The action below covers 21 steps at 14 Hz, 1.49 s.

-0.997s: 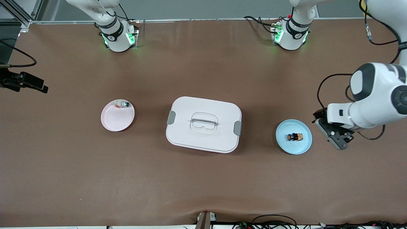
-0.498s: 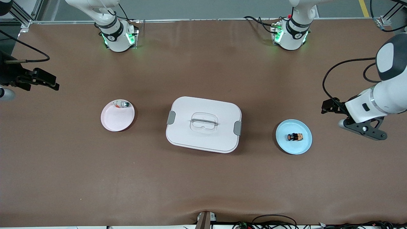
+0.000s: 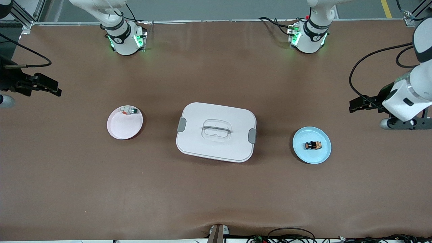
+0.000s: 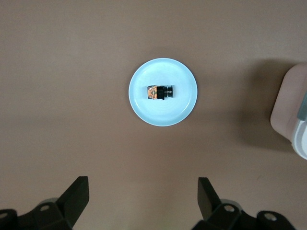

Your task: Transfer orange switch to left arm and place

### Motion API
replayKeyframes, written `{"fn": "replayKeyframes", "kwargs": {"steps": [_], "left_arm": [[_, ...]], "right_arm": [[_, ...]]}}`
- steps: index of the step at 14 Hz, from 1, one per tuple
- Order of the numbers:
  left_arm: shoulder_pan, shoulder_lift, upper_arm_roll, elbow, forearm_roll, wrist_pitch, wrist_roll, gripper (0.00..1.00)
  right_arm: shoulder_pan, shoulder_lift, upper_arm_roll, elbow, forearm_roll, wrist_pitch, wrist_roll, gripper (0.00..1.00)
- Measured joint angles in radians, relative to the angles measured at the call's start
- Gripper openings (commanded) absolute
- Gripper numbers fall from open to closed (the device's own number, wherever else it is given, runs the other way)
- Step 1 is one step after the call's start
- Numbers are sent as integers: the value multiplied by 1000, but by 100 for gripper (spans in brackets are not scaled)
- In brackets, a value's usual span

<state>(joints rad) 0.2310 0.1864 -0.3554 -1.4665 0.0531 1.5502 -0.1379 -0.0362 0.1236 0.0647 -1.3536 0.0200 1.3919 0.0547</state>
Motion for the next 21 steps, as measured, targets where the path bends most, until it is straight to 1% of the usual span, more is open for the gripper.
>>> {"fn": "replayKeyframes", "kwargs": {"steps": [3,4,5,7,10,11,14,21], "left_arm": [[-4,-42,20,0,0,-12,-3,100],[-16,-58,47,1,0,-29,1,100],[-45,-76,90,0,0,-48,5,100],[-129,-113,176,0,0,-91,4,100],[-238,-170,263,-18,0,-115,-11,100],[-254,-190,278,-35,0,-116,-12,100],[-257,-227,290,-73,0,-116,-11,100],[-256,-230,294,-87,0,-114,-10,100]], "right_arm": [[0,0,0,-1,0,0,0,100],[0,0,0,-3,0,-1,0,100],[-1,0,-1,-4,0,-1,0,100],[-1,0,-1,-5,0,-1,0,100],[-1,-1,-2,-5,0,0,0,100],[-1,-1,-2,-5,0,1,1,100],[-1,-1,-3,-5,1,5,4,100],[-4,-1,-8,-5,2,13,11,100]]}}
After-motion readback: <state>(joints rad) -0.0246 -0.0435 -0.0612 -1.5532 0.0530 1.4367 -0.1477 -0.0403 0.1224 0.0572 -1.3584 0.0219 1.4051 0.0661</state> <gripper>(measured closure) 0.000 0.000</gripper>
